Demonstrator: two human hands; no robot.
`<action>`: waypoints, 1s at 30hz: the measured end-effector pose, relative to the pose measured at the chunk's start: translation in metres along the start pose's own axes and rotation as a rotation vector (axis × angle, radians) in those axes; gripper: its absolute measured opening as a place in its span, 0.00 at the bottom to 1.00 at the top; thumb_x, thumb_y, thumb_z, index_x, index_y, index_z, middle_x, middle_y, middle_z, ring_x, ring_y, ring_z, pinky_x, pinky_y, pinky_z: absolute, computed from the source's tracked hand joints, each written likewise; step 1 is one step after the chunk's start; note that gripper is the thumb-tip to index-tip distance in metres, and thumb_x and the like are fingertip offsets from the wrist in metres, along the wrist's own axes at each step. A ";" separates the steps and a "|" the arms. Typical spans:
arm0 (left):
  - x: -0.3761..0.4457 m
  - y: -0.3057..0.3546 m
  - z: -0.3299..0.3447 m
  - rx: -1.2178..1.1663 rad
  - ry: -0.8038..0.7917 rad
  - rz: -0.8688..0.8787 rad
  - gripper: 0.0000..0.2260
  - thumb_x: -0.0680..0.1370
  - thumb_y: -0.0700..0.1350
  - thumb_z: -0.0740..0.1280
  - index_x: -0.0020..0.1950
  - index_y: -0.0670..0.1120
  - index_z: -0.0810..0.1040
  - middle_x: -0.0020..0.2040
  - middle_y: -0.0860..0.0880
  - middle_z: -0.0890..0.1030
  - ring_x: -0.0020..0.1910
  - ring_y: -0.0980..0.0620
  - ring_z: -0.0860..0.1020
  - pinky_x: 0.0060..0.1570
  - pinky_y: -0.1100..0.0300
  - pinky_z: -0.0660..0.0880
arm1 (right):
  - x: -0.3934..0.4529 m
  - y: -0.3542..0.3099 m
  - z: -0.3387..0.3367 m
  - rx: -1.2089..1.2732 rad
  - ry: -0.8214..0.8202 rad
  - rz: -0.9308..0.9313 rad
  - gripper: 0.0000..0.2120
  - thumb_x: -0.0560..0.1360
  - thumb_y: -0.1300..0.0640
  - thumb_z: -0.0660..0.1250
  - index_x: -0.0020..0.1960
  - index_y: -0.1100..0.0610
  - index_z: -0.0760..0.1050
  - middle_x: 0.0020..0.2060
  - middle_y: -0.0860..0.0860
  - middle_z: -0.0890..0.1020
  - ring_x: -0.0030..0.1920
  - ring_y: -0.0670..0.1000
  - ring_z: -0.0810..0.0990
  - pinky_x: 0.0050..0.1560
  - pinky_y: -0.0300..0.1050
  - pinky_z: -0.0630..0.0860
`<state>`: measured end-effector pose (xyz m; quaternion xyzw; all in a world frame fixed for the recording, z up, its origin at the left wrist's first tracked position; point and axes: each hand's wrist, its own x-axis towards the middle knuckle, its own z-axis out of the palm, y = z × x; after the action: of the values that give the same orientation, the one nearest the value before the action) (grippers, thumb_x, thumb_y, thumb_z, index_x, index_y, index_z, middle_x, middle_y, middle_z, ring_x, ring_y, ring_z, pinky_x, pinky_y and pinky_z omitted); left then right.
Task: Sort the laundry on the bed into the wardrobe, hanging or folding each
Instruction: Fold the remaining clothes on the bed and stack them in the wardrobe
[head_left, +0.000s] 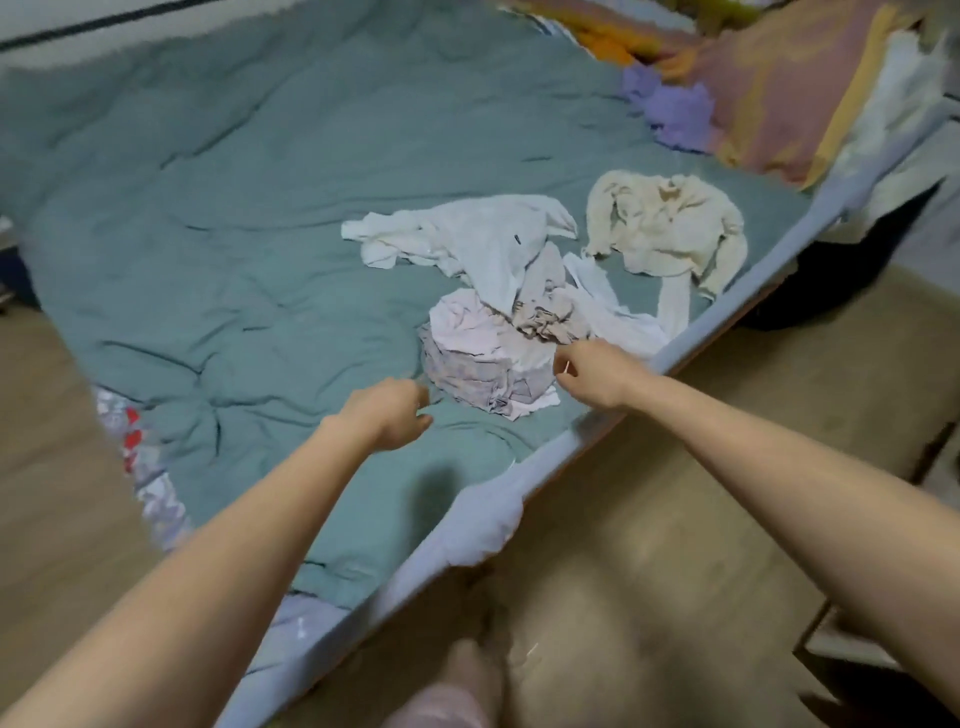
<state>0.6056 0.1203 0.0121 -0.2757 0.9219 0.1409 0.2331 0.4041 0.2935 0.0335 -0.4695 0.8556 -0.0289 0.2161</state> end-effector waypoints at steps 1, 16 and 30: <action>0.013 -0.007 0.003 -0.017 -0.013 -0.032 0.17 0.80 0.52 0.61 0.67 0.47 0.72 0.65 0.45 0.76 0.64 0.43 0.73 0.62 0.49 0.72 | 0.019 0.004 0.000 -0.022 -0.015 -0.017 0.10 0.75 0.59 0.59 0.52 0.58 0.77 0.52 0.57 0.81 0.52 0.58 0.77 0.49 0.48 0.74; 0.175 -0.046 0.032 -0.395 -0.134 -0.437 0.19 0.81 0.50 0.61 0.68 0.42 0.71 0.68 0.41 0.73 0.67 0.43 0.72 0.63 0.54 0.69 | 0.282 0.052 0.031 -0.083 -0.291 -0.175 0.09 0.76 0.60 0.58 0.53 0.58 0.74 0.52 0.57 0.79 0.54 0.58 0.77 0.50 0.48 0.72; 0.346 -0.042 0.085 -0.985 0.259 -0.743 0.17 0.80 0.51 0.62 0.63 0.42 0.75 0.59 0.40 0.78 0.58 0.41 0.76 0.55 0.55 0.72 | 0.465 0.034 0.124 -0.175 -0.175 -0.768 0.25 0.76 0.52 0.62 0.71 0.57 0.66 0.72 0.55 0.65 0.74 0.57 0.58 0.71 0.53 0.59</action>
<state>0.4038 -0.0339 -0.2413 -0.6672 0.6123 0.4241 -0.0012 0.2099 -0.0477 -0.2462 -0.7725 0.5954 0.0057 0.2209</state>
